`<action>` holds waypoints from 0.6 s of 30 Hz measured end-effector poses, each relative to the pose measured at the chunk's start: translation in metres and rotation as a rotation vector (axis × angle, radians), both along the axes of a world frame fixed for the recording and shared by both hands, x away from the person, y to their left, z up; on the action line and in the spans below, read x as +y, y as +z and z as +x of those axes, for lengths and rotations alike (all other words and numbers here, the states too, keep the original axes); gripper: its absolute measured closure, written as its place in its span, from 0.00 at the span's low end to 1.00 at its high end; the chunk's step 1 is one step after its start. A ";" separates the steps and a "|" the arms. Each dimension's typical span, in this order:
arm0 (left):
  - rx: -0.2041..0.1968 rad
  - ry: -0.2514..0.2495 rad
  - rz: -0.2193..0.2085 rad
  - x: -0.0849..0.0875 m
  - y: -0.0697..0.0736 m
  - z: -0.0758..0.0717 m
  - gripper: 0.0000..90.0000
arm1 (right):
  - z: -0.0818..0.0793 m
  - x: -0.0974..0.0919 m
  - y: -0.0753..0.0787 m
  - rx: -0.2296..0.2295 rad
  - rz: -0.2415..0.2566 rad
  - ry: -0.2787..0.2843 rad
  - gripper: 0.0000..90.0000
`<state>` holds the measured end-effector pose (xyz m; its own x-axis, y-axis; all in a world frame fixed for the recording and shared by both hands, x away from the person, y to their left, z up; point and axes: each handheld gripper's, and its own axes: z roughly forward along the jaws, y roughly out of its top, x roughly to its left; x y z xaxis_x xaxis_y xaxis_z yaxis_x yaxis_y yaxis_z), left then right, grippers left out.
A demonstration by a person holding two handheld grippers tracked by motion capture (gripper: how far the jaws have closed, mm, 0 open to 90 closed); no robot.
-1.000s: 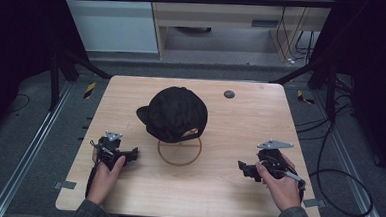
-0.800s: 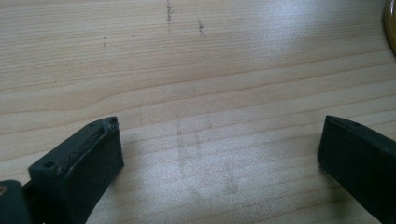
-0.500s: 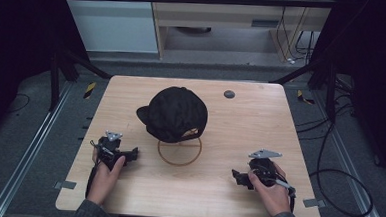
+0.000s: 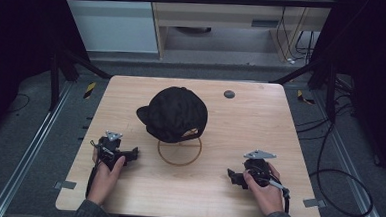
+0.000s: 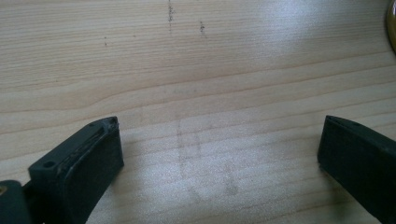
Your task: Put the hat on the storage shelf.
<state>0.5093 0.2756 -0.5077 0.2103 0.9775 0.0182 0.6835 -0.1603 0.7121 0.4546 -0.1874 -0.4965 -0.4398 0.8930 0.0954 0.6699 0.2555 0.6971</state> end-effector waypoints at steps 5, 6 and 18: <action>0.000 0.002 0.000 0.000 0.000 0.000 0.00 | 0.001 0.005 -0.004 0.000 -0.011 -0.001 0.12; 0.000 0.002 0.000 0.000 0.000 0.000 0.00 | 0.001 0.006 -0.005 0.005 -0.011 -0.002 0.12; -0.001 0.007 -0.001 0.000 0.000 0.001 0.00 | -0.002 0.019 -0.016 -0.082 -0.069 -0.022 0.05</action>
